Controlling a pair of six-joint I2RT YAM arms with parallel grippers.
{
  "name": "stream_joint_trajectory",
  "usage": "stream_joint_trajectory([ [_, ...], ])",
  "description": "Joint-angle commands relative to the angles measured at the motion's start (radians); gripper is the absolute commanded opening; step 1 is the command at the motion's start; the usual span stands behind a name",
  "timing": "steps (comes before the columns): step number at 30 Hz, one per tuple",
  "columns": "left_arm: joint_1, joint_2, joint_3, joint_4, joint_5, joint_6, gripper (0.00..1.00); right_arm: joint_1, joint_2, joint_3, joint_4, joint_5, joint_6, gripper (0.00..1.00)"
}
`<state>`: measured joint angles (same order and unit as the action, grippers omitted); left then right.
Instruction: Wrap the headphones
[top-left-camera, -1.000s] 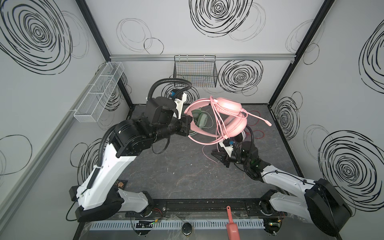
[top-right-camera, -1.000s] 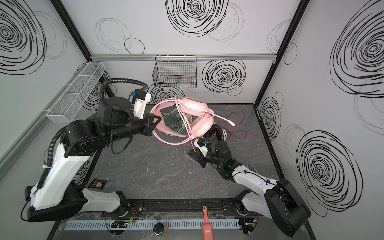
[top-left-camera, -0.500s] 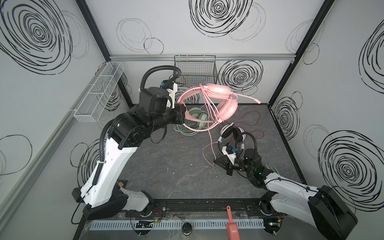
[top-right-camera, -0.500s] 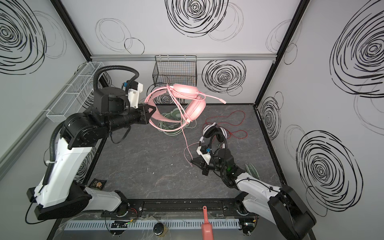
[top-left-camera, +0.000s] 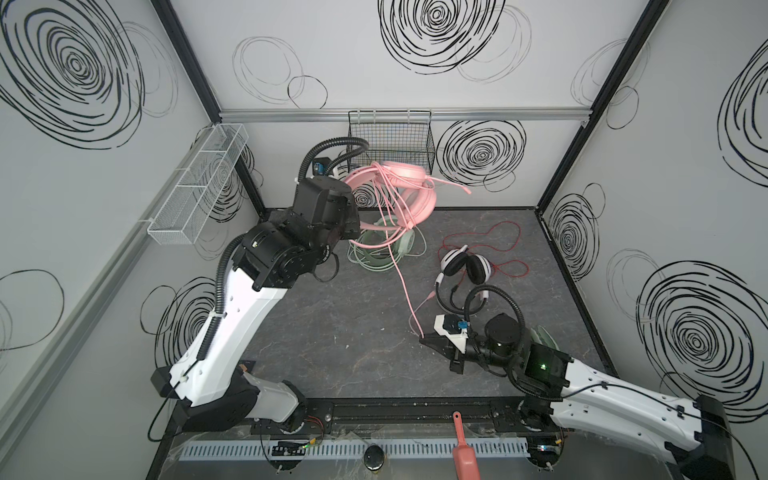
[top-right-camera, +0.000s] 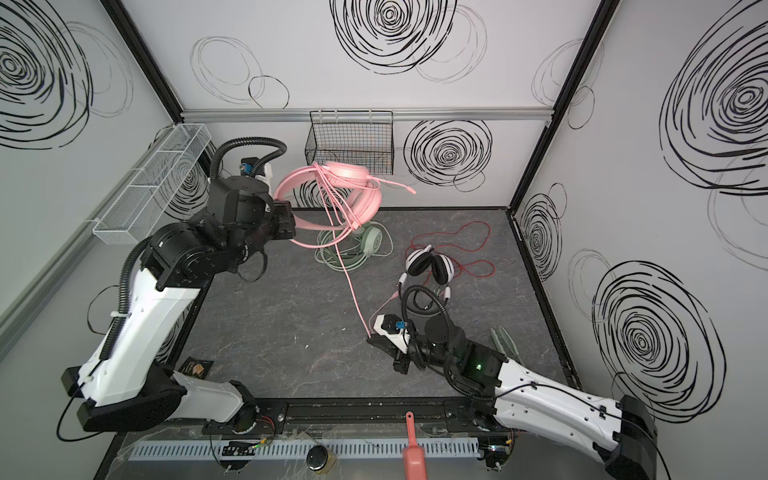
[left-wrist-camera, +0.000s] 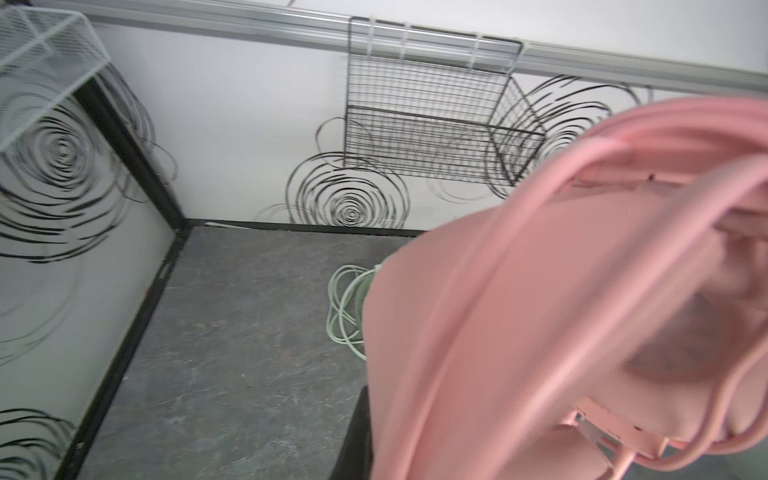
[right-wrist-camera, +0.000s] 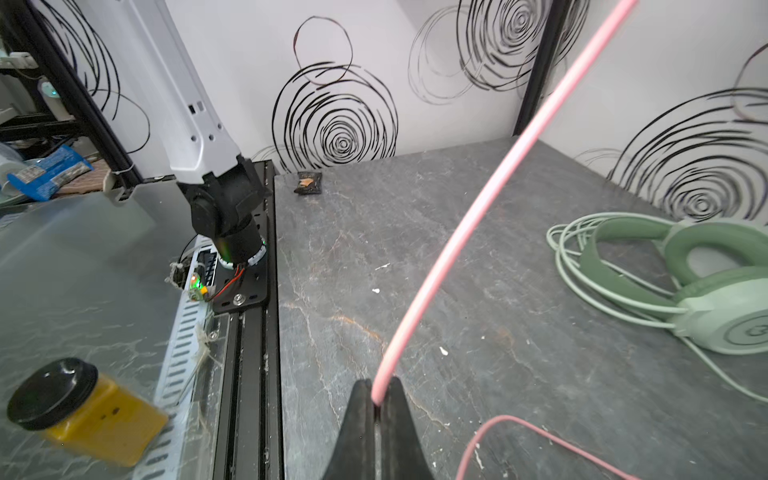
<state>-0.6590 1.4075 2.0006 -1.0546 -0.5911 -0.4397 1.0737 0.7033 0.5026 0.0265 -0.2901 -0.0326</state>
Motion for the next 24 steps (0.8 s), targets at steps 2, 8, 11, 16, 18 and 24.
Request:
stream_joint_trajectory([
  [2,-0.027,-0.05,-0.06,0.107,-0.227,-0.004,0.0,0.082,0.024,0.192,-0.269,0.247,-0.01,0.0],
  [8,-0.088,-0.085,-0.205,0.08,-0.33,-0.03,0.0,0.191,0.177,0.509,-0.521,0.447,-0.071,0.0],
  [11,-0.101,-0.098,-0.27,0.039,-0.374,-0.049,0.0,0.215,0.228,0.635,-0.634,0.585,-0.088,0.0],
  [16,-0.115,-0.131,-0.387,0.004,-0.363,-0.084,0.0,0.222,0.288,0.782,-0.749,0.77,-0.162,0.0],
  [18,-0.136,-0.144,-0.422,-0.009,-0.355,-0.1,0.0,0.222,0.313,0.835,-0.777,0.841,-0.201,0.0],
  [24,-0.251,-0.143,-0.479,-0.095,-0.348,-0.167,0.0,0.223,0.371,0.92,-0.789,1.04,-0.376,0.0],
])
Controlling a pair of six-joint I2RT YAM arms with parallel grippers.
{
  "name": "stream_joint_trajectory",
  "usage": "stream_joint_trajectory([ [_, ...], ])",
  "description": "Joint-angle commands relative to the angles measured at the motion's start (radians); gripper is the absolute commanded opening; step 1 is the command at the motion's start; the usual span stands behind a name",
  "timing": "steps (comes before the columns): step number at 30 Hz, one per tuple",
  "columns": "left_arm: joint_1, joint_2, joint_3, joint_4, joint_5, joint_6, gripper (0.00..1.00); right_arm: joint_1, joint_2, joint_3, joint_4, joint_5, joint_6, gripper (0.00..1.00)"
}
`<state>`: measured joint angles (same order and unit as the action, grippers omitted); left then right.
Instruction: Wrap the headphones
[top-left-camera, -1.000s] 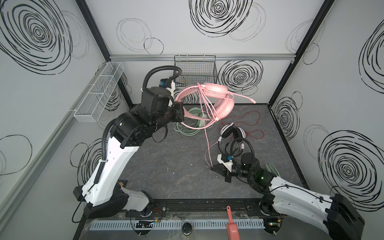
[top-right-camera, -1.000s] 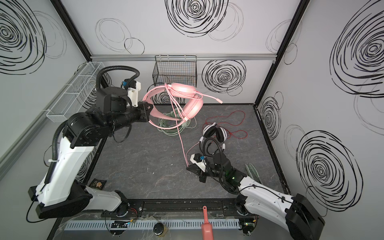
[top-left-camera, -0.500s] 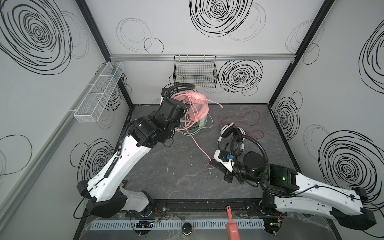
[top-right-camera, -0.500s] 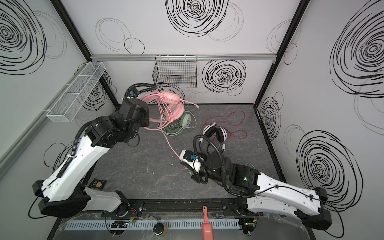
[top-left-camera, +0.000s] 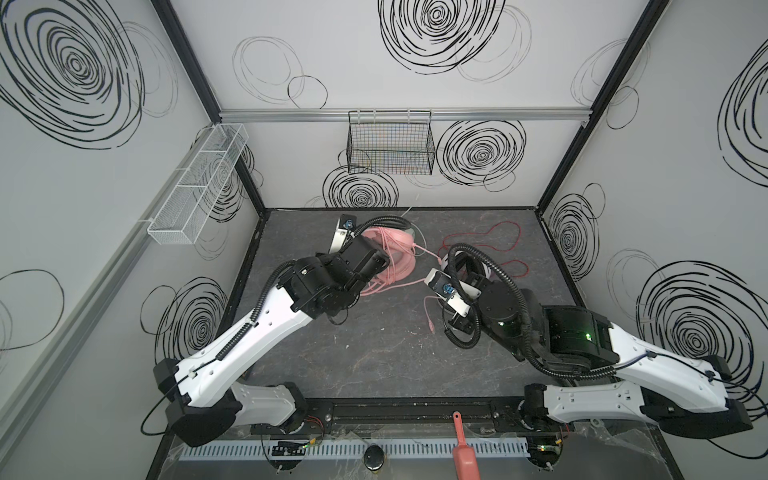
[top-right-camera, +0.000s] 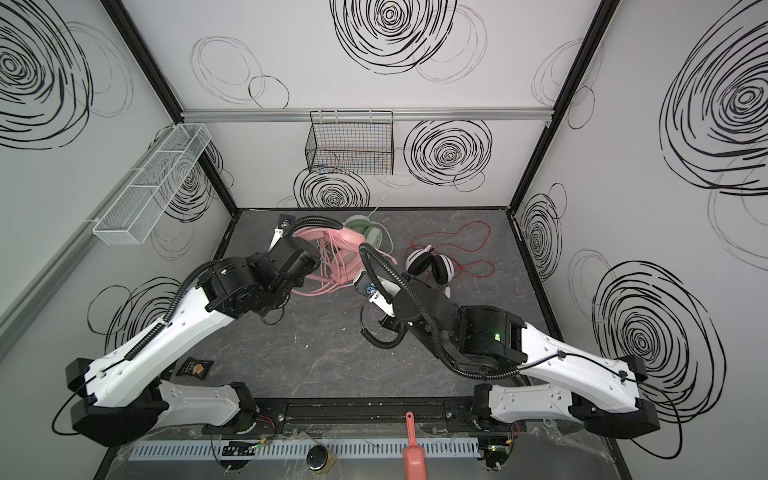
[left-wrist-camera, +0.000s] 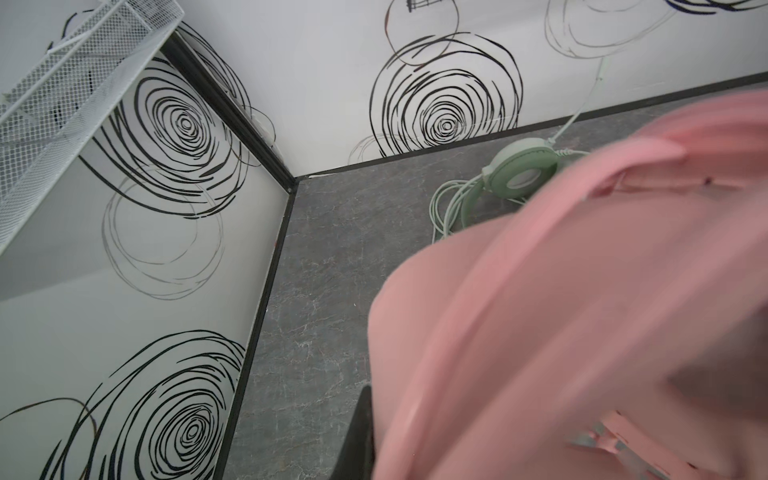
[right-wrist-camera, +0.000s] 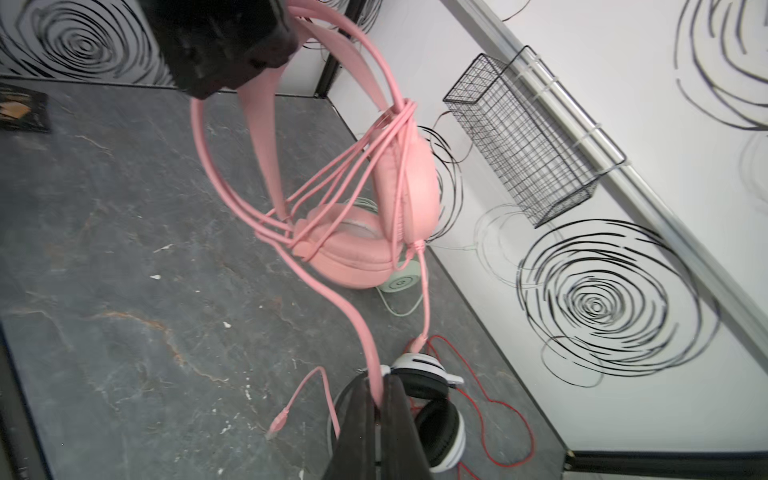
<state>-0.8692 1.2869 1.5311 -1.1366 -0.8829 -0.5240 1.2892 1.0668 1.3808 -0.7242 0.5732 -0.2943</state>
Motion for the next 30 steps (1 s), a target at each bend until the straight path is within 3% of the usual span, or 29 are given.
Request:
stream_joint_trajectory([
  [1,-0.062,-0.021,-0.016,-0.032,-0.059,-0.099,0.0,0.009,0.013,0.042,-0.029,0.21,-0.15,0.0],
  [6,-0.17,-0.014,-0.042,-0.169,-0.094,-0.224,0.0,0.015,0.013,-0.025,0.096,0.446,-0.384,0.0],
  [8,-0.197,-0.014,-0.045,-0.219,-0.105,-0.261,0.0,0.015,-0.008,-0.055,0.177,0.48,-0.464,0.0],
  [12,-0.245,-0.038,-0.065,-0.203,-0.04,-0.231,0.0,0.016,-0.086,-0.13,0.38,0.405,-0.619,0.0],
  [18,-0.302,-0.076,-0.097,-0.089,0.146,-0.097,0.0,0.056,-0.143,-0.213,0.412,0.231,-0.801,0.0],
  [21,-0.318,-0.069,-0.081,-0.125,0.13,-0.11,0.0,0.07,-0.116,-0.209,0.383,0.255,-0.812,0.0],
  [24,-0.309,-0.027,-0.042,-0.264,0.003,-0.214,0.0,0.073,-0.055,-0.133,0.274,0.326,-0.682,0.0],
  [30,-0.262,-0.05,-0.042,-0.263,-0.051,-0.277,0.0,0.118,-0.06,-0.143,0.215,0.425,-0.537,0.0],
])
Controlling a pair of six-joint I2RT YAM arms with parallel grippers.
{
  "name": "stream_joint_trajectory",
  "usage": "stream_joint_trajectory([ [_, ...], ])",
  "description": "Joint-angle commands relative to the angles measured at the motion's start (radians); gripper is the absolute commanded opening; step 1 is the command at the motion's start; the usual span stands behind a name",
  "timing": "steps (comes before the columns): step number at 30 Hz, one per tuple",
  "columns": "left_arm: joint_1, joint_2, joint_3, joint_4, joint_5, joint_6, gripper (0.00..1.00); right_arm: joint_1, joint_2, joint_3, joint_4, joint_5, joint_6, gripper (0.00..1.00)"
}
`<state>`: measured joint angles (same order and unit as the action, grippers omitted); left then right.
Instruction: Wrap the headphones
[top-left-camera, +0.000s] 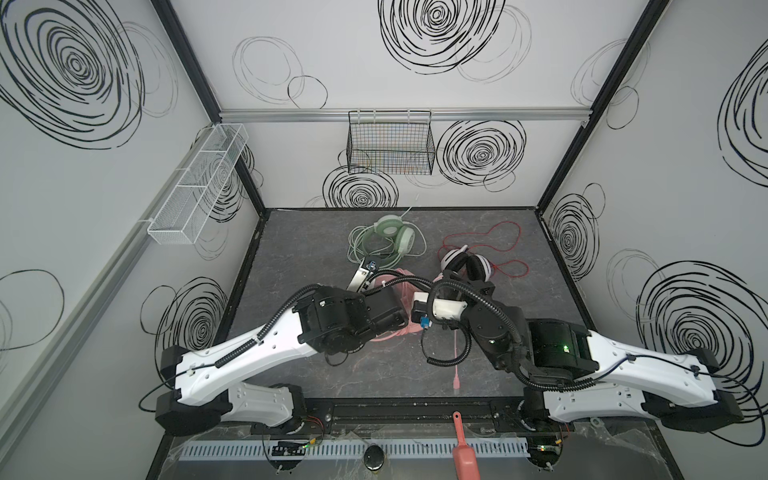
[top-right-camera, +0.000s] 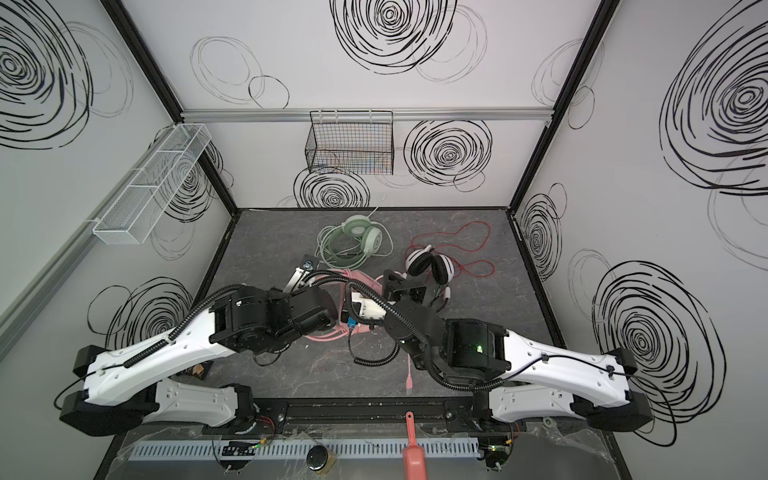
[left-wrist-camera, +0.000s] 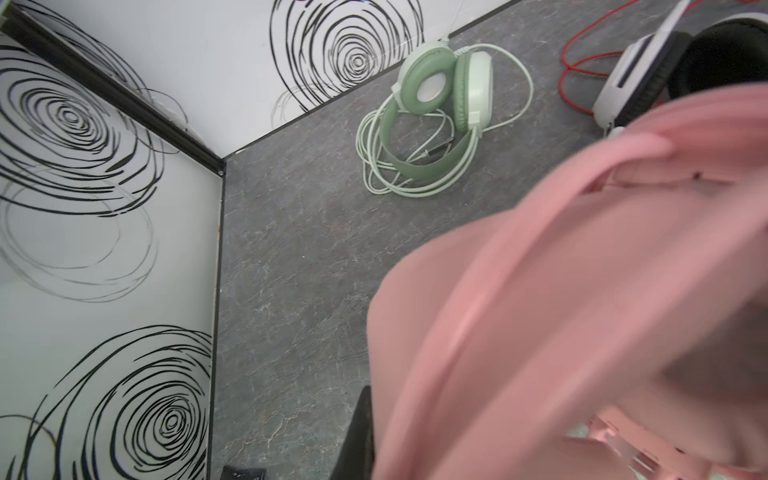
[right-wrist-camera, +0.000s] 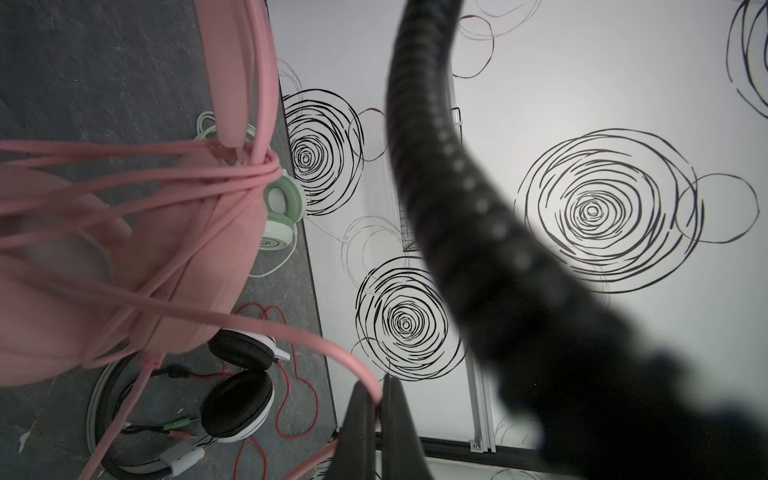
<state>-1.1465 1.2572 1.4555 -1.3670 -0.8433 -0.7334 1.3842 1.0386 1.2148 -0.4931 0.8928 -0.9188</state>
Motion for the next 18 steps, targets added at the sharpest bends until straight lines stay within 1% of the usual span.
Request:
stream_joint_trajectory([
  [1,0.024,-0.021,0.039,-0.032,-0.097,-0.062,0.0,0.032,-0.032,0.025,-0.032,0.128,0.105,0.0],
  [6,0.054,-0.027,0.048,-0.033,-0.119,-0.033,0.0,0.055,-0.018,0.049,-0.11,0.229,0.144,0.0],
  [9,0.068,-0.036,0.038,-0.033,-0.121,-0.02,0.0,0.056,-0.028,0.032,-0.072,0.259,0.091,0.0],
  [11,0.067,-0.037,0.03,-0.032,-0.11,0.003,0.0,0.055,-0.051,-0.005,0.034,0.267,-0.004,0.0],
  [15,0.057,-0.046,0.0,-0.032,-0.093,0.034,0.0,0.05,-0.094,-0.097,0.347,0.304,-0.317,0.0],
  [16,0.062,-0.05,-0.005,-0.033,-0.1,0.027,0.0,0.05,-0.09,-0.097,0.371,0.318,-0.362,0.0],
  [17,0.074,-0.058,-0.009,-0.034,-0.105,0.015,0.0,0.05,-0.08,-0.086,0.369,0.33,-0.38,0.0],
  [18,0.09,-0.063,-0.009,-0.033,-0.112,0.006,0.0,0.05,-0.071,-0.071,0.343,0.335,-0.374,0.0],
])
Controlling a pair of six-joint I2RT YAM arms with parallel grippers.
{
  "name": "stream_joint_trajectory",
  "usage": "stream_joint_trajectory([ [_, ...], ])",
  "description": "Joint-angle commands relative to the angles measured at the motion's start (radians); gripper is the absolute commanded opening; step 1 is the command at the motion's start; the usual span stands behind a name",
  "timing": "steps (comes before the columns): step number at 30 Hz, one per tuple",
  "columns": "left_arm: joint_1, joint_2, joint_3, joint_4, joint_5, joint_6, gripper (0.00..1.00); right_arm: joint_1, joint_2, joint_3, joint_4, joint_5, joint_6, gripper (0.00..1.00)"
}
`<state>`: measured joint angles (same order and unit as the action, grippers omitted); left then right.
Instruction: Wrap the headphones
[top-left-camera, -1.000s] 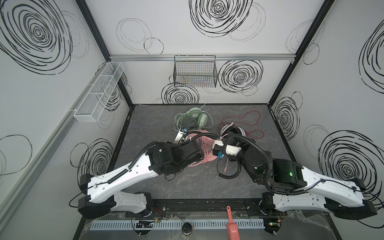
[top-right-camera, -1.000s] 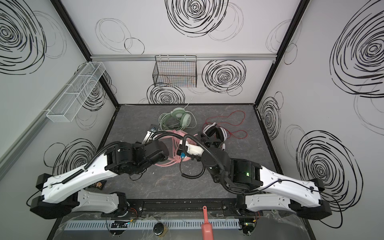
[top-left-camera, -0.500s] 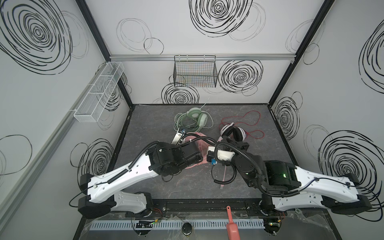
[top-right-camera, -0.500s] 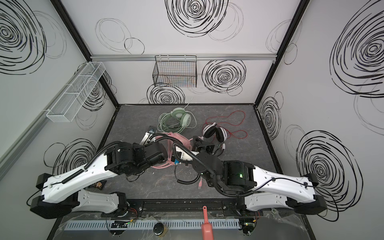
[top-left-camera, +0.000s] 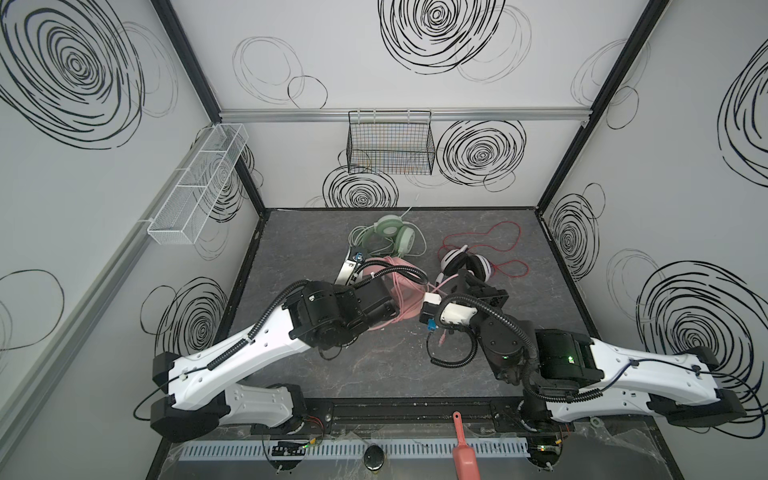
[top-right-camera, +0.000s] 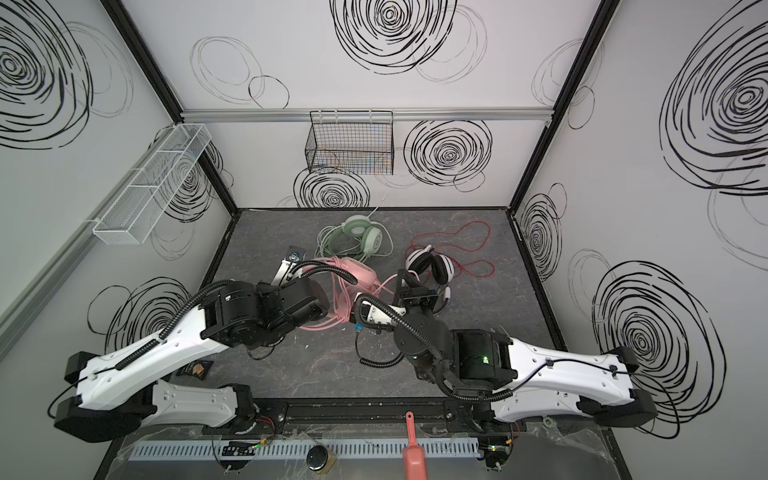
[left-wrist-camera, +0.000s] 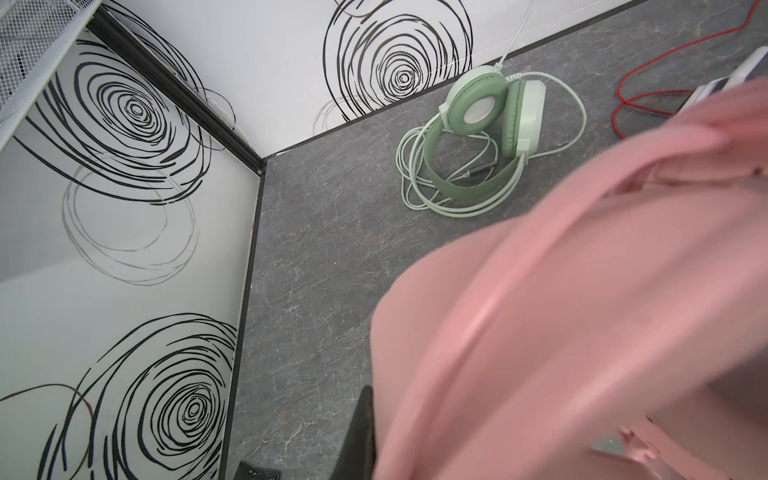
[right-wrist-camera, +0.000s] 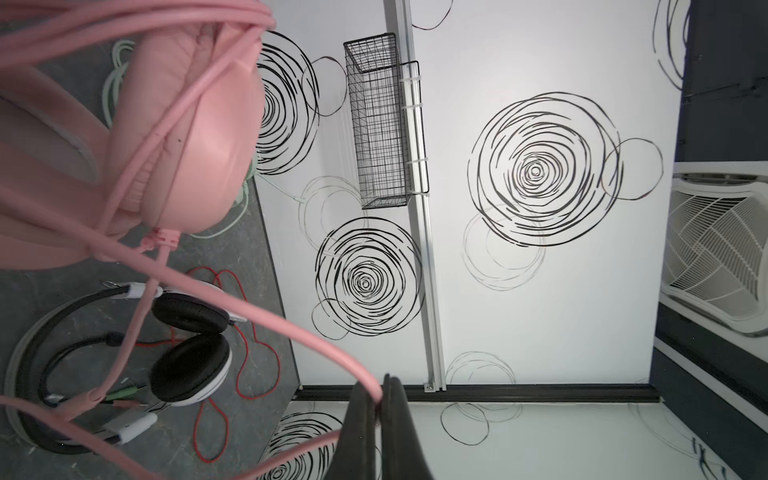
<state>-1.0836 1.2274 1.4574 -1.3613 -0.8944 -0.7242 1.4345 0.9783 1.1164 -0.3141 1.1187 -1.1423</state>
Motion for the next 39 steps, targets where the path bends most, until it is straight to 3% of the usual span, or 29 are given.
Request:
stream_joint_trajectory([
  [1,0.04,-0.035,-0.01,-0.04,-0.073,-0.01,0.0,0.0,-0.005,0.039,0.139,0.111,-0.131,0.0],
  [4,0.064,-0.031,0.011,-0.038,-0.109,-0.019,0.0,0.0,0.001,0.039,0.08,0.11,-0.073,0.0],
  [8,0.065,-0.005,0.031,-0.039,-0.127,0.008,0.0,-0.008,0.003,0.023,0.103,0.1,-0.087,0.0],
  [12,0.03,-0.005,0.0,-0.029,-0.081,0.03,0.0,-0.072,-0.007,0.042,0.164,-0.003,-0.125,0.0],
  [19,-0.129,-0.025,-0.08,0.092,0.128,0.097,0.0,-0.173,-0.044,0.102,0.053,-0.494,0.002,0.0],
  [23,-0.203,-0.074,-0.113,0.194,0.264,0.112,0.0,-0.209,-0.061,0.077,0.05,-0.636,0.07,0.0],
  [28,-0.226,-0.125,-0.127,0.211,0.319,0.094,0.0,-0.248,-0.128,0.016,0.118,-0.795,0.146,0.0],
  [32,-0.244,-0.158,-0.137,0.256,0.38,0.101,0.0,-0.33,-0.17,-0.016,0.157,-1.048,0.235,0.0],
  [39,-0.271,-0.161,-0.099,0.277,0.432,0.128,0.0,-0.555,-0.112,-0.031,0.198,-1.439,0.374,0.0],
])
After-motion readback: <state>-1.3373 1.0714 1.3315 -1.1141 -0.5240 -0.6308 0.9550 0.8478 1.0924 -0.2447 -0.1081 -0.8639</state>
